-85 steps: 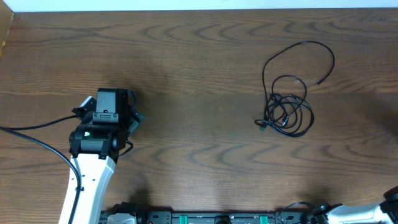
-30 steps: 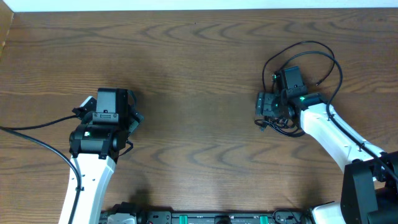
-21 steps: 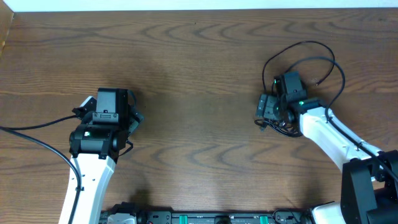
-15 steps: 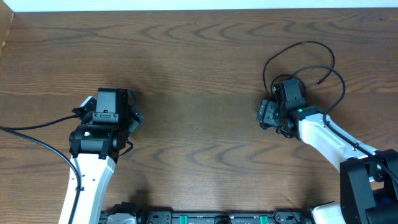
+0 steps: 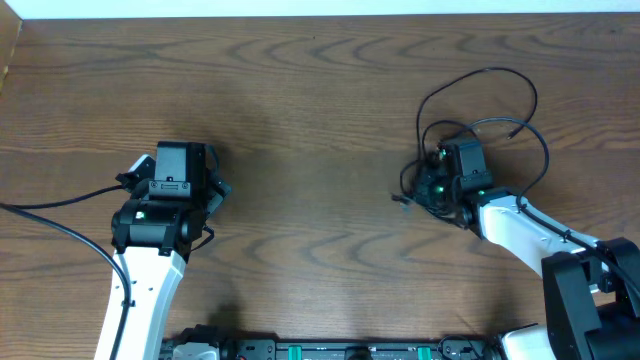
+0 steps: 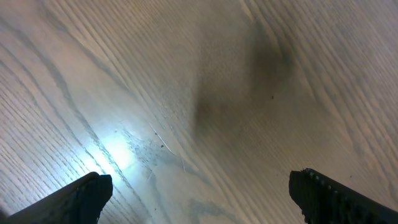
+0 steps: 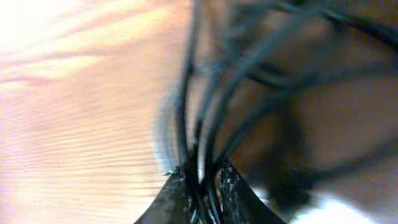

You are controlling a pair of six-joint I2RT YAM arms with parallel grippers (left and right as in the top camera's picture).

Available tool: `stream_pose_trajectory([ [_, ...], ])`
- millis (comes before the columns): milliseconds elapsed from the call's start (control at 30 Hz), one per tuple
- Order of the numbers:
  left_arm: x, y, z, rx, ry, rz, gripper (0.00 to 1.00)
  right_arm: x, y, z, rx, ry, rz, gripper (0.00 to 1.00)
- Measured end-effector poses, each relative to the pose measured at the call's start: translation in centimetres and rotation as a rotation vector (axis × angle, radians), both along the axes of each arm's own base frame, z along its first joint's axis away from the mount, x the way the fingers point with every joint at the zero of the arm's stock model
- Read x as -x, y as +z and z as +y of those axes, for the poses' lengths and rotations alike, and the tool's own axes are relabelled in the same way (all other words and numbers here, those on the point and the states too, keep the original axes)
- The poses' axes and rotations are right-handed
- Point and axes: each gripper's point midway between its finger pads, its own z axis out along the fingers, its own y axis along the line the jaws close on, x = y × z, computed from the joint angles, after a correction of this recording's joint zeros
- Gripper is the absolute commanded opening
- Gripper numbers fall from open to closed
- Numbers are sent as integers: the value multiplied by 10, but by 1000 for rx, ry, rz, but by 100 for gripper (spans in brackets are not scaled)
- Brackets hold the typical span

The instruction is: Untangle cables

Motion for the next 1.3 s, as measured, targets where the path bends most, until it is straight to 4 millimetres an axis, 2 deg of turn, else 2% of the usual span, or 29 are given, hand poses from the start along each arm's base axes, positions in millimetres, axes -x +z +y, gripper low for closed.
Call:
stream_pose_trajectory([
  [133, 0, 0, 0, 0, 0, 0, 98, -14, 31, 33, -177, 97, -111, 15],
  [267, 0, 0, 0, 0, 0, 0, 98, -4, 39, 57, -251, 172, -102, 18],
  [300, 0, 0, 0, 0, 0, 0, 98, 0, 39, 62, -258, 189, -92, 21],
  [367, 0, 0, 0, 0, -1, 0, 98, 10, 39, 75, -267, 230, -77, 38],
  [400, 0, 0, 0, 0, 0, 0, 98, 15, 39, 83, -269, 259, -75, 42],
  [500, 0, 0, 0, 0, 0, 0, 98, 30, 39, 103, -255, 352, -91, 52],
  [533, 0, 0, 0, 0, 0, 0, 98, 34, 39, 108, -249, 377, -95, 58],
  [633, 0, 0, 0, 0, 0, 0, 98, 38, 38, 114, -226, 408, -112, 68],
  [767, 0, 0, 0, 0, 0, 0, 98, 35, 36, 108, -206, 398, -120, 74],
  [867, 0, 0, 0, 0, 0, 1, 98, 33, 41, 92, -190, 361, -105, 78],
  [1000, 0, 0, 0, 0, -1, 1, 98, 31, 69, 53, -158, 267, -123, 80],
  [1033, 0, 0, 0, 0, 0, 1, 98, 30, 84, 36, -145, 222, -146, 81],
  [1067, 0, 0, 0, 0, 0, 1, 98, 30, 89, 32, -144, 212, -156, 82],
  [1133, 0, 0, 0, 0, -1, 1, 98, 38, 106, 12, -121, 162, -171, 84],
  [1233, 0, 0, 0, 0, -1, 1, 97, 53, 128, -8, -108, 110, -196, 92],
  [1300, 0, 0, 0, 0, 0, 1, 98, 65, 139, -17, -100, 94, -213, 93],
])
